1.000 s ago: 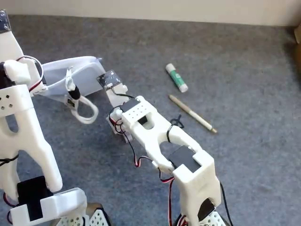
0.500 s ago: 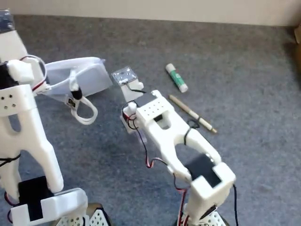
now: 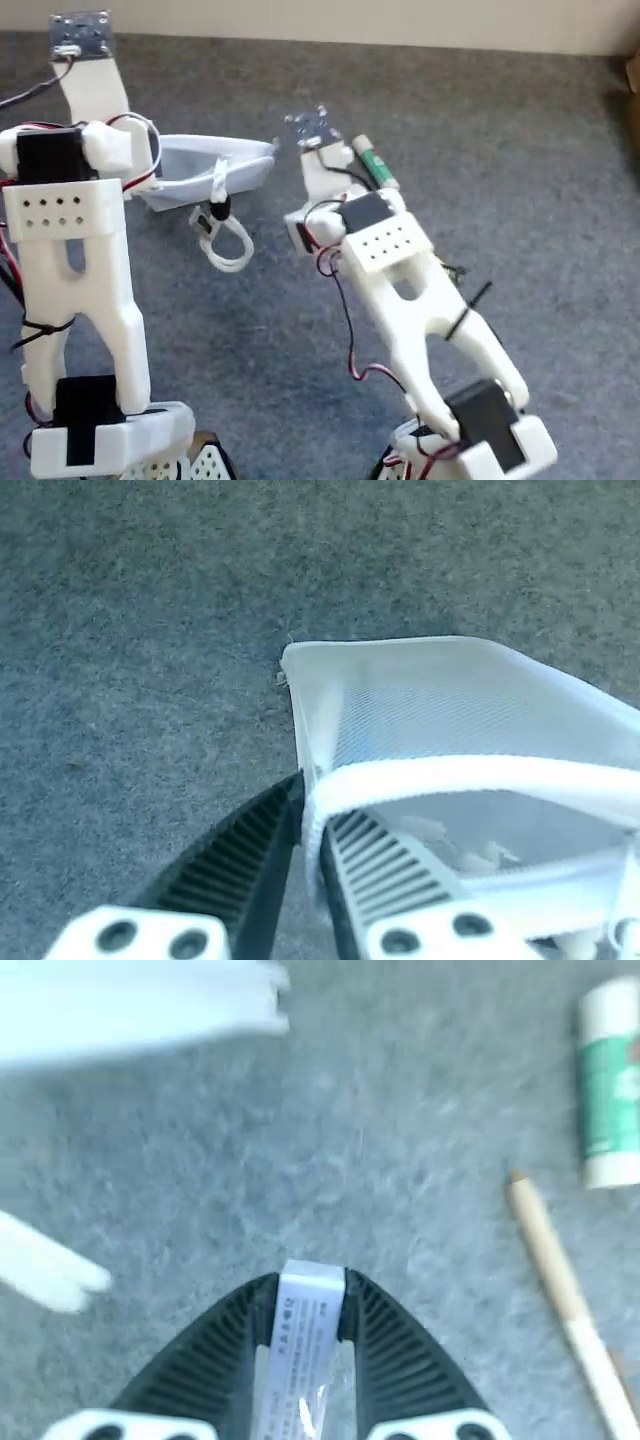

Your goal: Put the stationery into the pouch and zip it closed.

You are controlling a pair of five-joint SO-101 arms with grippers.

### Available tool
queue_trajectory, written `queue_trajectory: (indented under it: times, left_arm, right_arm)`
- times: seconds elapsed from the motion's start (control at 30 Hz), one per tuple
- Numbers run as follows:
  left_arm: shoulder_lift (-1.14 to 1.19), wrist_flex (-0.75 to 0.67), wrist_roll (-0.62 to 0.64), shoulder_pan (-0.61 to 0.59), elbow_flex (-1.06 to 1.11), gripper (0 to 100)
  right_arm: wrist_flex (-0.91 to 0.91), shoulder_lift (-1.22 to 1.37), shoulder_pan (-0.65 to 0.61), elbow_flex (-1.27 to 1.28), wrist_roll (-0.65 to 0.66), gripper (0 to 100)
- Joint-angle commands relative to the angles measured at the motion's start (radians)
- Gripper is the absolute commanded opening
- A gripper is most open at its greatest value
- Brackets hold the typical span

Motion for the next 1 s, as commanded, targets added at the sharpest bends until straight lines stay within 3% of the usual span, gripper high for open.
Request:
queue_trajectory:
  times: [0.0,0.23,0.5,0.8,0.97]
  left_arm:
    - [-0.013,-0.015,0.012,0.047,-0.002,1]
    - [-0.013,-0.015,0.012,0.045,0.001,1]
    - [-0.013,-0.015,0.012,0.045,0.001,1]
    - [-0.013,-0.015,0.012,0.042,0.001,1]
    - [-0.013,-0.017,0.012,0.039,0.001,1]
  right_arm:
    - [0.002,-0.174,0.021,-0.010,0.005,0.6]
    - [-0.001,-0.340,0.018,-0.022,0.005,0.6]
    - [-0.289,-0.512,-0.067,-0.015,0.014,0.6]
    - [-0.524,-0.516,-0.208,-0.088,0.261,0.5]
    - [-0.619,-0.521,-0.229,-0.087,0.287,0.5]
